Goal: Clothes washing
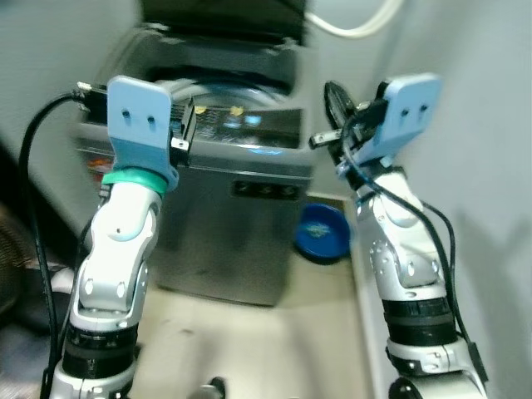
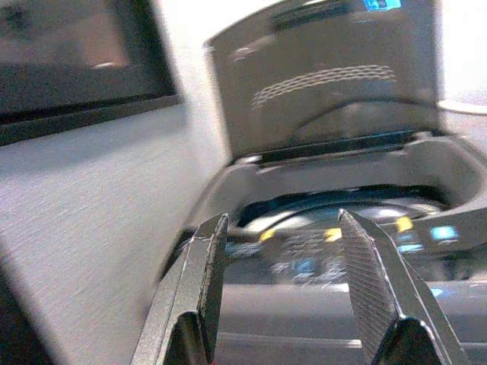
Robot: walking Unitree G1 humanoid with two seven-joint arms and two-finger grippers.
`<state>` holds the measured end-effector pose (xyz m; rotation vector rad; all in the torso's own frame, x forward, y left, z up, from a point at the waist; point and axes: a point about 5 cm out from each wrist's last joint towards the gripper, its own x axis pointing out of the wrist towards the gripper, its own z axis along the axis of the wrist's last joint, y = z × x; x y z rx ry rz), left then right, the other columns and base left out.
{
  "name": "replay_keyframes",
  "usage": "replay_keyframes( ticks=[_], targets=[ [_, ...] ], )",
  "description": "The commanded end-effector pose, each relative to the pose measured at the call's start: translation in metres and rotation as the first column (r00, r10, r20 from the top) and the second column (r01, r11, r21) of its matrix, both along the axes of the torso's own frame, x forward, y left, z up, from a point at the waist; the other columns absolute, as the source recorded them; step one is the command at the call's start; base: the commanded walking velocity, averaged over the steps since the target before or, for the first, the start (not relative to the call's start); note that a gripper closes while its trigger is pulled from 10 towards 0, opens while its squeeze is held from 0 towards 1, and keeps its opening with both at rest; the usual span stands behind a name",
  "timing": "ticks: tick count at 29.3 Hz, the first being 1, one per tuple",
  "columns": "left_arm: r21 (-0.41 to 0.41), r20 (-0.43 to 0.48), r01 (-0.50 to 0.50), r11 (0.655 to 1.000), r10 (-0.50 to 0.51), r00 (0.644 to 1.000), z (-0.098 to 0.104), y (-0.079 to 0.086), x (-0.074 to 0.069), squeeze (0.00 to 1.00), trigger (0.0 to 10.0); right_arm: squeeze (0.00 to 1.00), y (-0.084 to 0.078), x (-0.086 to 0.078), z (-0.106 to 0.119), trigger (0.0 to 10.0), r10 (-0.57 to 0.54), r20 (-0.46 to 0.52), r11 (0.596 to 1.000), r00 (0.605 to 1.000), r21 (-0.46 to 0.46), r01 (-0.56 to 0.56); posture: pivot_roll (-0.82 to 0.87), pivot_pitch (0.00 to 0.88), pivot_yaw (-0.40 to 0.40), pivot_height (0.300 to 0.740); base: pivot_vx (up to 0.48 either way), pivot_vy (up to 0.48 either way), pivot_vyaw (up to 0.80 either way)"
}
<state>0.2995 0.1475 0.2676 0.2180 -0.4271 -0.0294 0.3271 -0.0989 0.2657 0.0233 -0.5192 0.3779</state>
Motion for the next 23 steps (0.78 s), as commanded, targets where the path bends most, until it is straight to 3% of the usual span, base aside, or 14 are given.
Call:
replay_keyframes(
  ticks=[1,8,11,12,14,16,18,20,22,23],
  targets=[
    [0.015,-0.025,0.014,1.000,-0.013,1.000,-0.006,-0.004,0.001,0.00,10.0,0.00,0.001,-0.001,-0.003,10.0,0.009,0.001,1.000,1.000,-0.025,-0.009,0.05,0.004,0.002,0.740,0.000,0.000,0.80],
    [0.052,-0.069,0.033,0.998,-0.029,0.997,-0.020,-0.008,0.002,0.00,10.0,0.00,0.007,-0.004,-0.023,10.0,0.062,-0.047,0.995,0.997,-0.074,-0.065,0.05,0.002,0.001,0.740,0.000,0.000,0.80],
    [0.089,-0.157,0.052,0.995,-0.037,0.987,-0.044,-0.010,0.002,0.00,10.0,0.00,0.006,-0.003,-0.051,10.0,0.071,-0.132,0.991,0.989,-0.107,-0.086,0.05,0.001,0.001,0.740,0.000,0.000,0.80],
    [0.089,-0.157,0.052,0.995,-0.037,0.987,-0.044,-0.010,0.002,0.00,10.0,0.00,0.006,-0.003,-0.051,10.0,0.071,-0.132,0.991,0.989,-0.107,-0.086,0.05,0.001,0.001,0.740,0.000,0.000,0.79],
    [0.103,-0.240,0.054,0.993,-0.028,0.970,-0.070,-0.008,0.001,0.00,10.0,0.00,-0.001,-0.002,-0.077,10.0,0.036,-0.209,0.990,0.977,-0.125,-0.063,0.05,0.001,0.002,0.740,0.000,0.000,0.79],
    [0.103,-0.240,0.054,0.993,-0.028,0.970,-0.070,-0.008,0.001,0.00,10.0,0.00,-0.001,-0.002,-0.077,10.0,0.036,-0.209,0.990,0.977,-0.125,-0.063,0.05,0.001,0.002,0.740,0.000,0.000,0.79],
    [0.092,-0.367,0.035,0.995,0.001,0.930,-0.109,0.004,0.001,0.00,10.0,0.00,-0.019,0.002,-0.111,10.0,-0.092,-0.315,0.989,0.945,-0.143,0.048,0.04,0.000,0.003,0.740,0.000,0.000,0.79],
    [0.078,-0.468,0.015,0.997,0.024,0.883,-0.141,0.017,-0.002,0.00,10.0,0.00,-0.041,0.001,-0.144,10.0,-0.219,-0.414,0.973,0.884,-0.160,0.166,0.04,0.000,0.001,0.740,0.000,0.000,0.79],
    [0.076,-0.485,0.011,0.997,0.027,0.874,-0.147,0.020,-0.003,0.00,10.0,0.00,-0.045,0.000,-0.150,10.0,-0.242,-0.432,0.968,0.869,-0.163,0.188,0.04,0.000,0.001,0.740,0.000,0.000,0.79],
    [0.047,-0.523,0.012,0.999,0.014,0.852,-0.156,0.022,-0.004,0.00,10.0,0.00,-0.051,-0.003,-0.162,10.0,-0.263,-0.462,0.963,0.847,-0.182,0.200,0.03,0.000,0.002,0.740,0.000,0.000,0.79]
  ],
)
